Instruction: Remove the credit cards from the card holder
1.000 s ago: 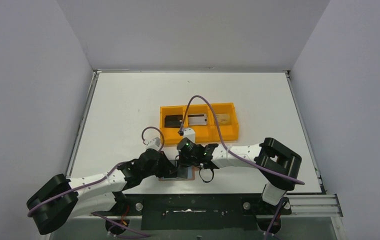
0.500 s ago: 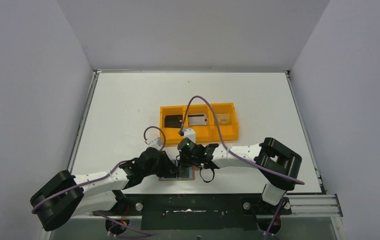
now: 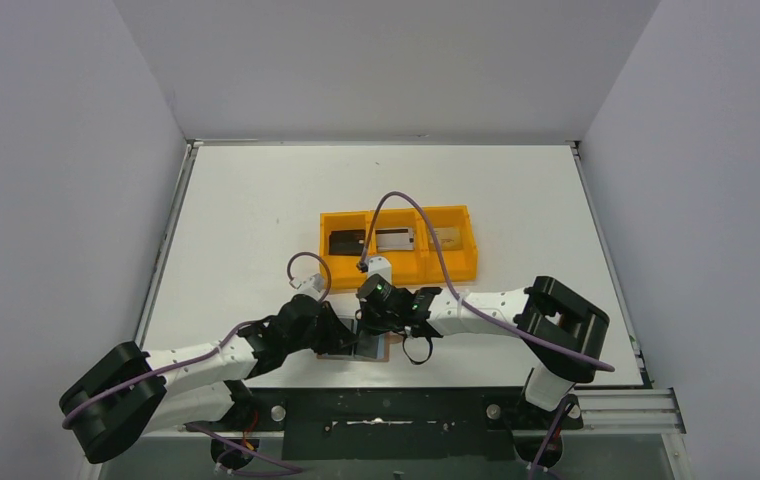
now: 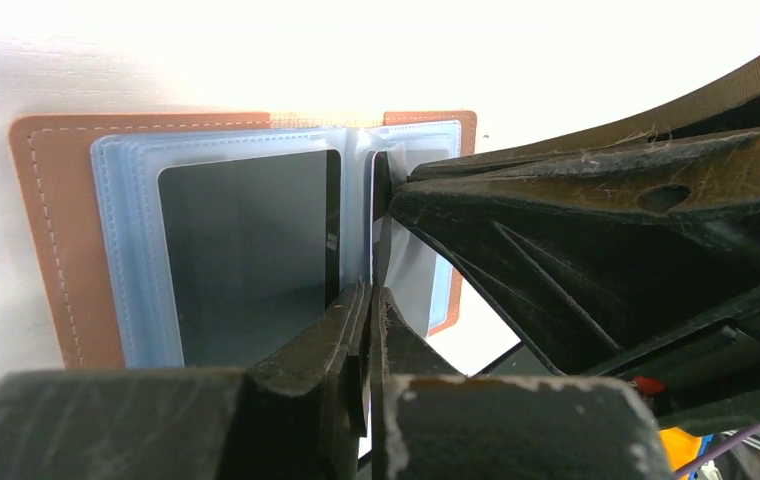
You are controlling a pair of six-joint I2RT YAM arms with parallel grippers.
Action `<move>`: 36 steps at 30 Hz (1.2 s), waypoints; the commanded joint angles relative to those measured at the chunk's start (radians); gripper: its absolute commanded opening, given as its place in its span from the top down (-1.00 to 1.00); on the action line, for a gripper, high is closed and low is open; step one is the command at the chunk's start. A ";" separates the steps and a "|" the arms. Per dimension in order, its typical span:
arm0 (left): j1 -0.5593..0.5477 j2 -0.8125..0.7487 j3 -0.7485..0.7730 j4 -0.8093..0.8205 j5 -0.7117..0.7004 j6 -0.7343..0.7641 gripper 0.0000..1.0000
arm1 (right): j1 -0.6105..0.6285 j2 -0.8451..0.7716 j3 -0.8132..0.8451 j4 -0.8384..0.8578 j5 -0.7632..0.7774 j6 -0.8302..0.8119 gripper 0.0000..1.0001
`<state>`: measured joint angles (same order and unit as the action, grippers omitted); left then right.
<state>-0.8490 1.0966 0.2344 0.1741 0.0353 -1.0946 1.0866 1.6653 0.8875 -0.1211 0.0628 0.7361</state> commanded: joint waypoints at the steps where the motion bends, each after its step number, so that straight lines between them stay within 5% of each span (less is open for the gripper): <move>1: 0.008 -0.013 0.033 0.042 -0.028 0.030 0.99 | 0.002 -0.030 -0.004 0.001 -0.055 -0.042 0.82; 36: 0.020 0.025 0.029 0.139 0.071 0.068 0.93 | -0.018 -0.049 -0.009 0.009 -0.127 -0.155 0.93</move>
<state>-0.8375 1.1370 0.2344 0.2153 0.1013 -1.0382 1.0744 1.6638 0.8875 -0.1368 -0.0105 0.5972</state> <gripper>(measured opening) 0.067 0.047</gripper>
